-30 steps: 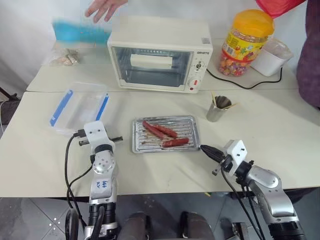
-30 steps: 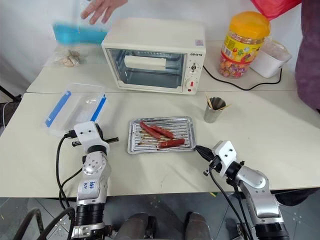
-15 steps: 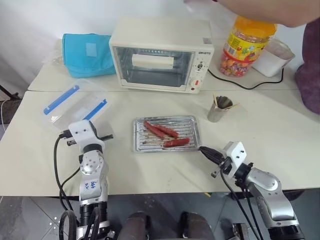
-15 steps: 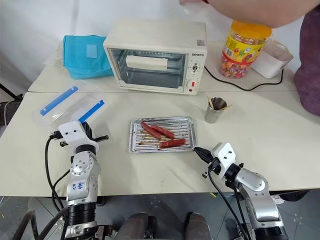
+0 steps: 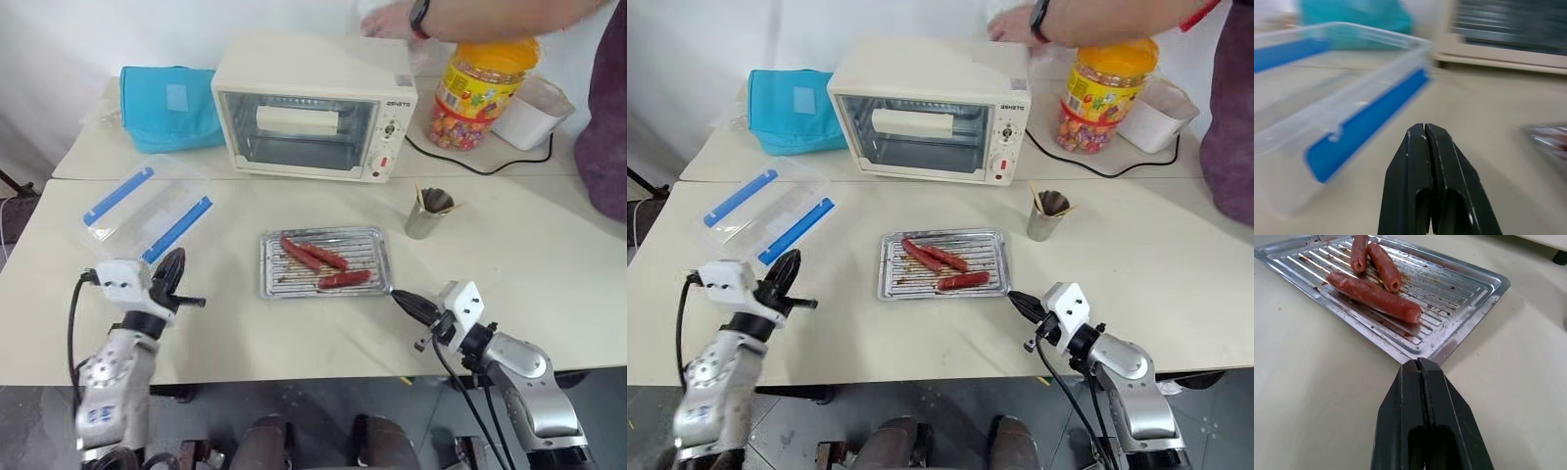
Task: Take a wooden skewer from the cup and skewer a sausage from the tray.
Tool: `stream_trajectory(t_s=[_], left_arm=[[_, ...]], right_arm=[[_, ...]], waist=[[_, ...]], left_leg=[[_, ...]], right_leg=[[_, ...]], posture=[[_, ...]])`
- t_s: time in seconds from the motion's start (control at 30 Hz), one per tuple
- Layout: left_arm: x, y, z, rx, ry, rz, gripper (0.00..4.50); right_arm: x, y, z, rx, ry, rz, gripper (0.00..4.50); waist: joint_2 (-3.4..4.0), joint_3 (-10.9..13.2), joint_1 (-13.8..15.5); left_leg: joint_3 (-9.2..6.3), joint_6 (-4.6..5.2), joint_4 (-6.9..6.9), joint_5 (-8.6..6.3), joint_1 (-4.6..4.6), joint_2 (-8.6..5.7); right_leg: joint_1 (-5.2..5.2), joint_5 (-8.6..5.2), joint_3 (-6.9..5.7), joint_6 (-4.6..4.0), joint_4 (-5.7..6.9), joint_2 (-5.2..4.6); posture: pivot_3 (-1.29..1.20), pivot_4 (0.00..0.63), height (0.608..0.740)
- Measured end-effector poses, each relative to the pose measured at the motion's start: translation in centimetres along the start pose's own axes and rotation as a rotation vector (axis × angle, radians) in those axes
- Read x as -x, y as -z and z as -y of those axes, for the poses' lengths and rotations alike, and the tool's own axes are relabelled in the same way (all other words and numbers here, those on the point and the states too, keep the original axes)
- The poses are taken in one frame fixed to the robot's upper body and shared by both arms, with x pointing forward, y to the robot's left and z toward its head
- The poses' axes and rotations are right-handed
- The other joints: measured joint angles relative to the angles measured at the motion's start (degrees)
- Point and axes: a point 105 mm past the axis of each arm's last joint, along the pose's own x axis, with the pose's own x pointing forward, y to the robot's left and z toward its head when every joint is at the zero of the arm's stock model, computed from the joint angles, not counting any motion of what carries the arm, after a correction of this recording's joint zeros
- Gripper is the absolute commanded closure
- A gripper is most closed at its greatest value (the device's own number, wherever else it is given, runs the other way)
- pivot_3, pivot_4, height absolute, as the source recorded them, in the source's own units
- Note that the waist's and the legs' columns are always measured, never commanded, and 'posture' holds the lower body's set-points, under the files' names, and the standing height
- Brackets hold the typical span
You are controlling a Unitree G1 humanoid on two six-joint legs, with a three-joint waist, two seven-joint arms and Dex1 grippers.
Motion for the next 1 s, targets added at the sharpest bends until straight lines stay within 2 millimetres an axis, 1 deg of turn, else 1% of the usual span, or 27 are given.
stream_trajectory(t_s=[0.03,0.07,0.1,0.17,0.2,0.23,0.27,0.3,0.37,0.43,0.5,0.53,0.6,0.7,0.77,0.9,0.93,1.0], left_arm=[[0.7,-0.3,0.2,0.036,0.062,-0.011,4.28],[1.4,-0.7,-0.2,0.066,0.091,-0.024,4.06],[2.0,-1.3,-1.0,0.079,0.091,-0.019,3.85],[3.0,-3.4,-3.4,0.057,0.047,0.013,3.26],[3.5,-4.4,-4.2,0.037,0.022,0.035,2.93],[3.9,-5.2,-5.0,0.015,-0.009,0.051,2.65],[4.2,-5.5,-5.7,0.004,-0.042,0.055,2.34],[4.6,-5.4,-6.7,-0.004,-0.092,0.047,2.01],[5.4,-4.6,-8.4,-0.030,-0.208,-0.002,1.40],[5.8,-3.8,-9.5,-0.030,-0.291,-0.043,0.80],[6.0,-3.8,-10.3,-0.006,-0.354,-0.055,0.16],[6.0,-3.9,-10.9,0.049,-0.392,-0.043,0.01],[6.2,-4.2,-11.7,0.148,-0.425,-0.025,0.01],[5.7,-4.3,-11.6,0.228,-0.395,-0.048,0.01],[5.0,-4.6,-11.5,0.258,-0.371,-0.073,0.01],[3.0,-5.9,-11.6,0.291,-0.353,-0.106,0.01],[2.6,-5.9,-11.6,0.296,-0.355,-0.122,0.01],[1.8,-5.3,-12.0,0.324,-0.390,-0.173,0.01]], right_arm=[[0.0,0.0,0.0,0.000,-0.004,0.000,4.50],[0.0,0.0,0.0,0.001,-0.007,-0.001,4.50],[0.1,0.0,0.0,0.001,-0.010,-0.003,4.50],[0.1,0.1,-0.1,0.003,-0.016,-0.005,4.50],[0.1,0.1,-0.1,0.002,-0.018,-0.006,4.50],[0.1,0.1,-0.1,0.001,-0.021,-0.006,4.50],[0.1,0.1,-0.1,0.001,-0.023,-0.007,4.50],[0.0,0.2,-0.1,0.001,-0.025,-0.007,4.50],[0.0,0.3,0.0,-0.002,-0.027,-0.009,4.50],[0.0,0.4,0.0,-0.007,-0.029,-0.014,4.50],[0.0,0.5,0.0,-0.008,-0.030,-0.014,4.50],[0.0,0.5,0.0,-0.009,-0.031,-0.014,4.50],[-0.1,0.5,0.1,-0.009,-0.033,-0.013,4.50],[-0.2,0.5,0.1,-0.010,-0.034,-0.010,4.50],[-0.2,0.5,0.1,-0.011,-0.033,-0.008,4.50],[-0.4,0.6,0.1,-0.012,-0.040,-0.003,4.50],[-0.4,0.5,0.1,-0.011,-0.041,-0.001,4.50],[-0.5,0.5,0.0,-0.011,-0.042,0.005,4.50]], waist=[[0.00,0.00,-0.09],[0.00,0.00,-0.21],[0.00,0.00,-0.28],[0.01,0.00,-0.32],[0.01,0.00,-0.32],[0.01,0.00,-0.30],[0.01,0.00,-0.27],[0.01,0.00,-0.27],[0.00,0.00,-0.31],[-0.01,0.00,-0.08],[-0.02,-0.01,0.00],[-0.02,-0.01,0.01],[-0.03,-0.02,-0.11],[-0.04,-0.02,-0.33],[-0.04,-0.02,-0.37],[-0.05,-0.03,-0.54],[-0.05,-0.03,-0.72],[-0.05,-0.03,-1.11]], left_leg=[[0.01,-0.01,0.00,0.00,0.01,0.00],[-0.01,-0.01,0.00,-0.01,0.02,0.02],[-0.02,-0.01,0.00,-0.01,0.01,0.04],[-0.04,-0.02,0.00,-0.01,0.02,0.05],[-0.03,-0.02,0.00,-0.01,0.03,0.03],[-0.03,-0.02,-0.01,-0.01,0.04,-0.02],[-0.02,-0.02,-0.01,-0.01,0.04,-0.04],[-0.02,-0.01,-0.01,-0.01,0.04,-0.05],[-0.02,-0.01,-0.03,-0.01,0.05,-0.04],[-0.04,-0.01,-0.02,-0.01,0.04,-0.02],[-0.04,-0.02,-0.02,-0.01,0.04,-0.02],[-0.05,-0.02,-0.02,-0.01,0.05,-0.02],[-0.07,-0.03,-0.02,-0.02,0.06,-0.02],[-0.14,-0.04,-0.02,-0.02,0.07,-0.02],[-0.17,-0.04,0.00,-0.02,0.07,-0.03],[-0.23,-0.05,0.00,-0.02,0.09,-0.07],[-0.23,-0.05,-0.01,-0.03,0.10,-0.08],[-0.31,-0.06,-0.02,-0.03,0.12,-0.08]], right_leg=[[-0.01,0.00,0.02,-0.01,0.00,0.00],[-0.01,-0.02,0.03,-0.03,0.01,0.01],[-0.01,-0.02,0.02,-0.04,0.00,0.02],[0.00,-0.03,0.00,-0.06,0.01,0.05],[0.01,-0.03,0.01,-0.06,0.01,0.04],[0.03,-0.03,0.02,-0.06,0.01,0.01],[0.03,-0.03,0.02,-0.06,0.01,0.00],[0.03,-0.03,0.03,-0.05,0.01,0.00],[0.03,-0.03,0.01,-0.05,0.02,0.02],[0.02,-0.03,0.01,-0.05,0.04,0.03],[0.03,-0.03,0.03,-0.05,0.04,0.02],[0.02,-0.03,0.05,-0.05,0.07,0.01],[0.00,-0.03,0.07,-0.05,0.12,0.00],[-0.04,-0.03,0.07,-0.05,0.28,0.01],[-0.03,-0.03,0.07,-0.06,0.31,0.02],[-0.03,-0.03,0.11,-0.06,0.39,0.02],[-0.03,-0.03,0.12,-0.06,0.41,0.01],[-0.06,-0.03,0.11,-0.06,0.54,0.04]], posture=[[0.00,0.150,0.740],[0.00,0.150,0.740],[0.00,0.150,0.740],[0.00,0.150,0.740],[0.00,0.150,0.740],[0.00,0.150,0.740],[0.00,0.150,0.740],[0.00,0.150,0.740],[0.00,0.150,0.740],[0.00,0.150,0.740],[0.00,0.150,0.740],[0.00,0.150,0.740],[0.00,0.150,0.740],[0.00,0.150,0.740],[0.00,0.150,0.740],[0.00,0.150,0.740],[0.00,0.150,0.740],[0.00,0.150,0.740]])
